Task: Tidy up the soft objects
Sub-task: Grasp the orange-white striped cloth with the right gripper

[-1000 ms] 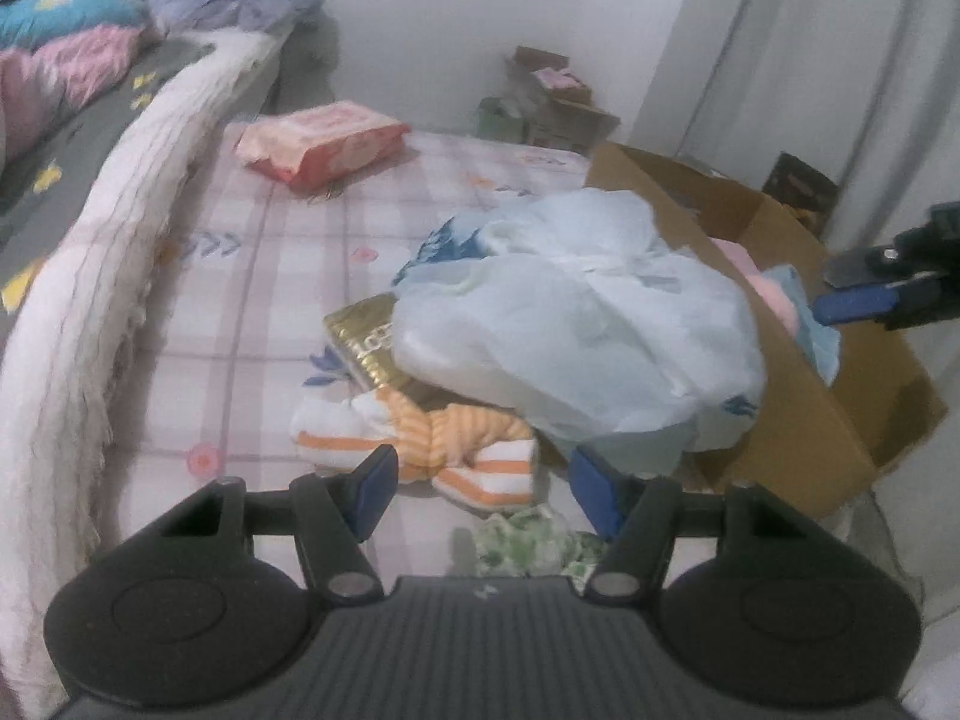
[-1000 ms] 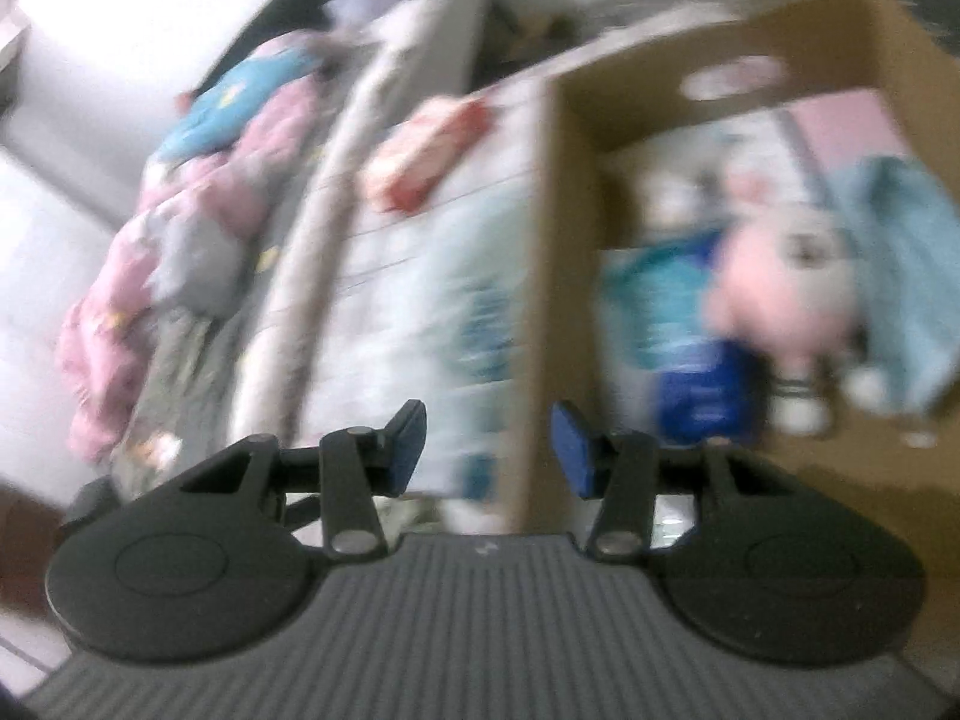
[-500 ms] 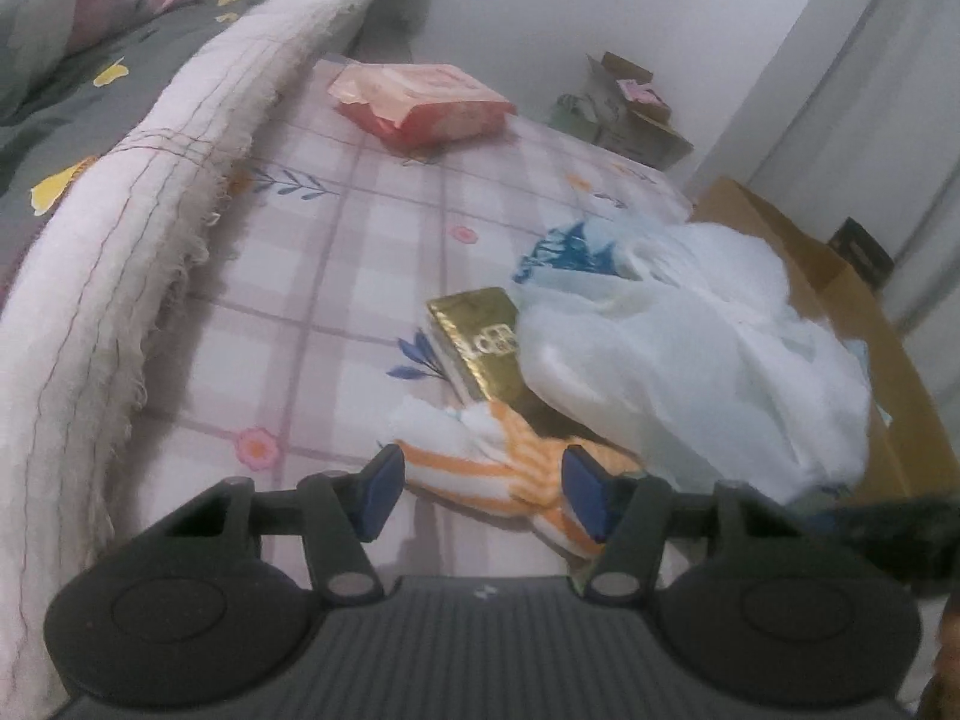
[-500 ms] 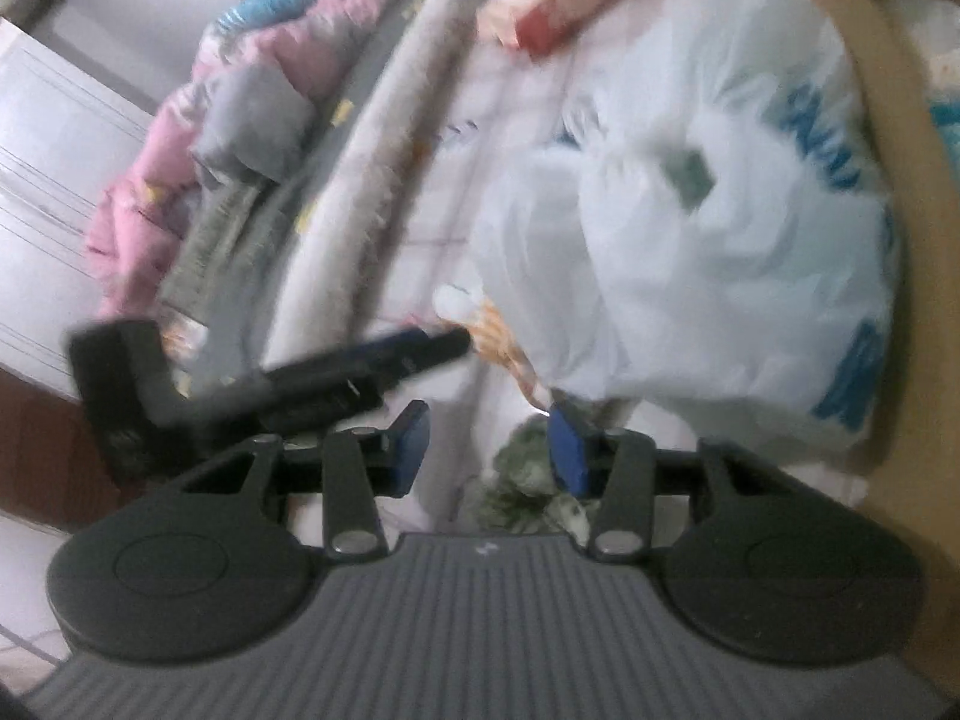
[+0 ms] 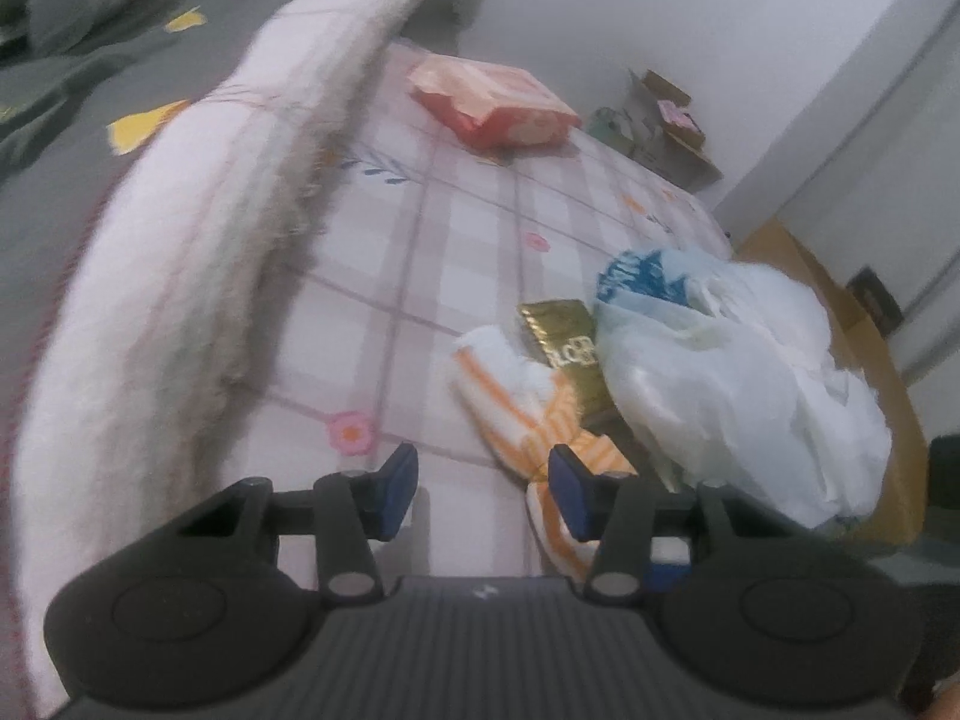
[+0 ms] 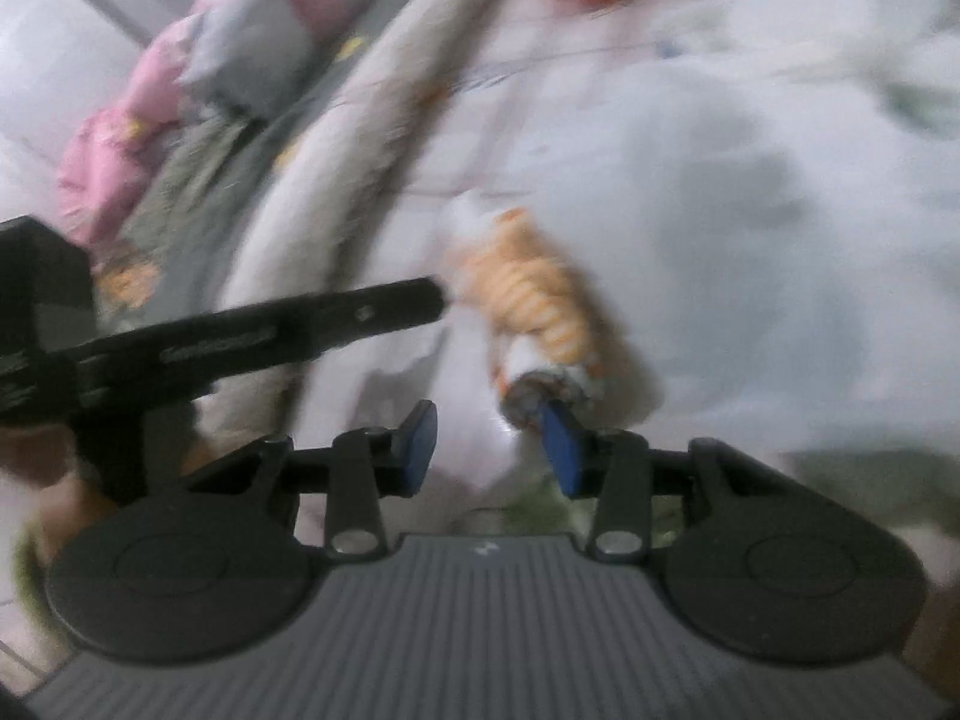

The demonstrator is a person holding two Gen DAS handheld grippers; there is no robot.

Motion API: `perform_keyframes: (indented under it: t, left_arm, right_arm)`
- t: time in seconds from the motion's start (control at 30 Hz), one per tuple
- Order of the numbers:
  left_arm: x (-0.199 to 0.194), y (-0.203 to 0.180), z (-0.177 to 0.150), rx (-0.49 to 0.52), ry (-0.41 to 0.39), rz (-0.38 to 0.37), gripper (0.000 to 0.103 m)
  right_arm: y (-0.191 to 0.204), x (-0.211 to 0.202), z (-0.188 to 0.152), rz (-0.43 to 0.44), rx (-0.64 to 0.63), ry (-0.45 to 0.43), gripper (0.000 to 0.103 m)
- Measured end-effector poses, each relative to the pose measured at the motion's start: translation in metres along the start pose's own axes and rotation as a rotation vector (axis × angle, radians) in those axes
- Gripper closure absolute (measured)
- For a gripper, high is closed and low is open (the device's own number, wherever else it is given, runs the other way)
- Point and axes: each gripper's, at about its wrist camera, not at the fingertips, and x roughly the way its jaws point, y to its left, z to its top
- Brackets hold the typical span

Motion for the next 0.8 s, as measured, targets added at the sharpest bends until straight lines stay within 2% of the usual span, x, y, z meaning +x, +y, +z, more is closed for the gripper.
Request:
perform_keyframes:
  t: [0.13, 0.2, 0.37, 0.5, 0.63, 0.7, 0.8]
  left_arm:
    - [-0.01, 0.007, 0.0, -0.01, -0.012, 0.002, 0.054]
    - [-0.013, 0.006, 0.0, 0.001, -0.013, -0.005, 0.054]
    - [-0.015, 0.001, -0.003, 0.032, -0.007, -0.023, 0.051]
    - [-0.015, 0.0, -0.005, 0.035, 0.0, -0.03, 0.051]
    - [-0.016, 0.003, -0.006, 0.019, 0.013, -0.033, 0.049]
    - [-0.015, 0.003, -0.006, 0.011, 0.025, -0.038, 0.049]
    - [-0.014, 0.002, -0.007, 0.015, 0.035, -0.041, 0.046]
  right_arm:
    - [0.014, 0.006, 0.001, 0.088, -0.027, 0.047, 0.064]
    - [0.017, 0.001, 0.003, 0.074, -0.045, 0.037, 0.064]
    - [0.016, -0.02, 0.011, -0.048, -0.084, -0.052, 0.062]
    - [0.011, -0.01, 0.018, -0.118, -0.094, -0.051, 0.062]
    - [0.007, 0.011, 0.022, -0.139, -0.092, -0.039, 0.061]
    - [0.006, 0.022, 0.025, -0.121, -0.084, -0.029, 0.06]
    - [0.005, 0.028, 0.027, -0.067, -0.058, -0.006, 0.064]
